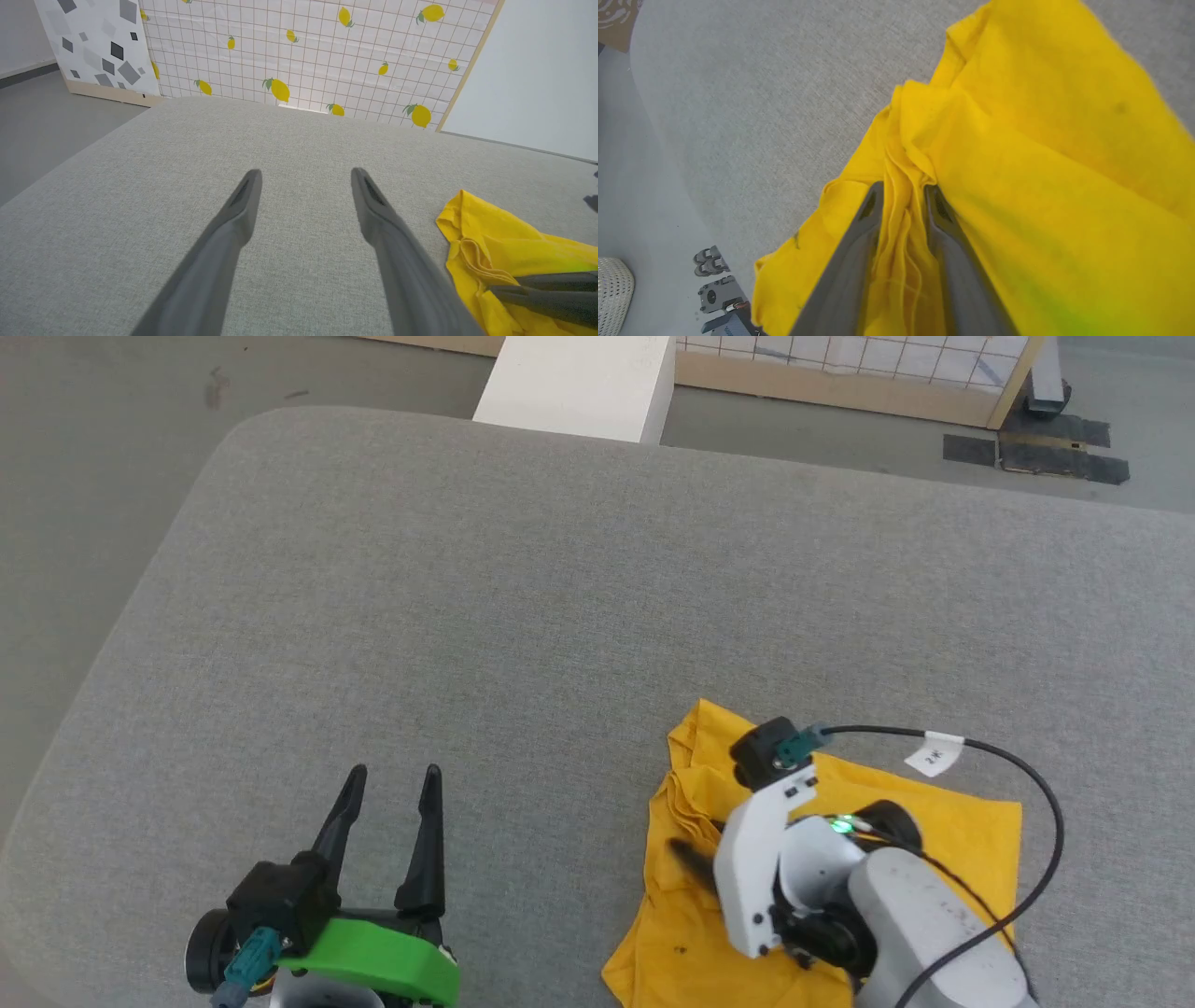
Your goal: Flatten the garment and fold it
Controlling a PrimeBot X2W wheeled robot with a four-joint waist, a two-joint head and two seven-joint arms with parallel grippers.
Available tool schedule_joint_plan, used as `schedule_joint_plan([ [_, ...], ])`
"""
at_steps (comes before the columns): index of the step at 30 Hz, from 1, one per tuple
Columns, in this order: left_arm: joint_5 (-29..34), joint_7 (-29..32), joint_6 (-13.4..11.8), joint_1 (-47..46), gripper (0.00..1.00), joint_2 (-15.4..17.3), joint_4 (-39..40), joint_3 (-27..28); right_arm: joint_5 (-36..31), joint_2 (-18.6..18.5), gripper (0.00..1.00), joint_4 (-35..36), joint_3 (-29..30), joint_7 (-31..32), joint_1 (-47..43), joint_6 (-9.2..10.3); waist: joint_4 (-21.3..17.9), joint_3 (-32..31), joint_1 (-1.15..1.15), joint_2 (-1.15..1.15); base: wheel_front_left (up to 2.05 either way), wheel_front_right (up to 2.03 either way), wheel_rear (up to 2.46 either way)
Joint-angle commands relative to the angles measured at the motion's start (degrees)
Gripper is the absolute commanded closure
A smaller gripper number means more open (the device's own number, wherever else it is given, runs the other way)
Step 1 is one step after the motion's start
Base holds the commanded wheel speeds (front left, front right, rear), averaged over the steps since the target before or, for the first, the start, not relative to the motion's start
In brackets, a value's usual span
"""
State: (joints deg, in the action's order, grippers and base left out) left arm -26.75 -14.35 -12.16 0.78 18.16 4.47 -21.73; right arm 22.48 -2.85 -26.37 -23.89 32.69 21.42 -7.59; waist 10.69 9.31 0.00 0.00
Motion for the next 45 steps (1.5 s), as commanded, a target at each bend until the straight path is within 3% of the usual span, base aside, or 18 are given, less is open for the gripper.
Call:
schedule_joint_plan([
  [1, -0.17, 0.07, 0.23, -1.04, 0.0, -0.18, -0.21, -0.11, 1.31, -0.03, 0.0, -0.79, -0.82, -0.08, 0.72, 0.1, -0.31, -0.21, 0.0, 0.0, 0.0, 0.0, 0.0],
  [5, -0.44, 0.1, 0.22, -0.45, 0.0, 0.35, -0.4, 0.13, 4.34, -0.03, 0.0, 1.38, -2.51, 0.69, 2.08, 0.1, -1.57, -0.68, 0.0, 0.0, 0.0, 0.0, 0.0],
  [8, -0.54, 0.19, 0.17, -0.18, 0.0, 0.62, -0.24, 0.15, 4.05, -0.03, 0.0, 5.08, 0.14, 0.2, 2.24, 0.1, -2.36, -1.0, 0.0, 0.0, 0.0, 0.0, 0.0],
  [13, -0.51, 0.15, 0.08, 0.06, 0.0, 1.04, 0.23, 0.27, -1.57, -0.1, 0.0, 14.08, 11.6, -1.9, -1.98, 0.1, -3.4, -1.46, 0.0, 0.0, 0.0, 0.0, 0.0],
  [19, -0.08, 0.04, -0.32, 0.66, 0.0, 1.7, 1.29, 0.52, -4.76, -0.36, 0.0, 28.12, 27.29, -0.45, -14.56, 0.1, -4.48, -1.47, 0.0, 0.0, 0.0, 0.0, 0.0],
  [24, -0.18, -0.08, -0.66, 1.28, 0.0, 2.05, 1.94, 1.16, -3.15, -0.09, 0.0, 34.86, 33.75, 2.75, -23.61, 0.1, -5.26, -0.46, 0.0, 0.0, 0.0, 0.0, 0.0],
  [30, -0.22, -0.17, -0.23, 0.27, 0.0, 1.95, 1.7, 1.08, -0.48, -0.05, 0.0, 31.05, 35.52, 4.49, -26.7, 0.1, -4.82, 0.89, 0.0, 0.0, 0.0, 0.0, 0.0],
  [39, -0.06, -0.12, 0.2, -1.16, 0.0, 2.46, 1.09, 0.93, 1.89, -0.04, 0.0, 19.85, 32.43, 2.66, -22.52, 0.1, -3.27, 1.3, 0.0, 0.0, 0.0, 0.0, 0.0],
  [41, 0.07, -0.03, 0.24, -1.53, 0.0, 2.4, 1.01, 0.67, 2.36, -0.03, 1.0, 18.06, 31.83, 1.87, -21.73, 0.1, -2.95, 1.28, 0.0, 0.0, 0.0, 0.0, 0.0],
  [45, 0.39, 0.09, 0.36, -2.48, 0.0, 2.33, 1.12, 0.17, 1.99, -0.03, 1.0, 16.78, 31.33, 0.01, -20.4, 0.1, -2.91, 1.26, 0.0, 0.0, 0.0, 0.0, 0.0],
])
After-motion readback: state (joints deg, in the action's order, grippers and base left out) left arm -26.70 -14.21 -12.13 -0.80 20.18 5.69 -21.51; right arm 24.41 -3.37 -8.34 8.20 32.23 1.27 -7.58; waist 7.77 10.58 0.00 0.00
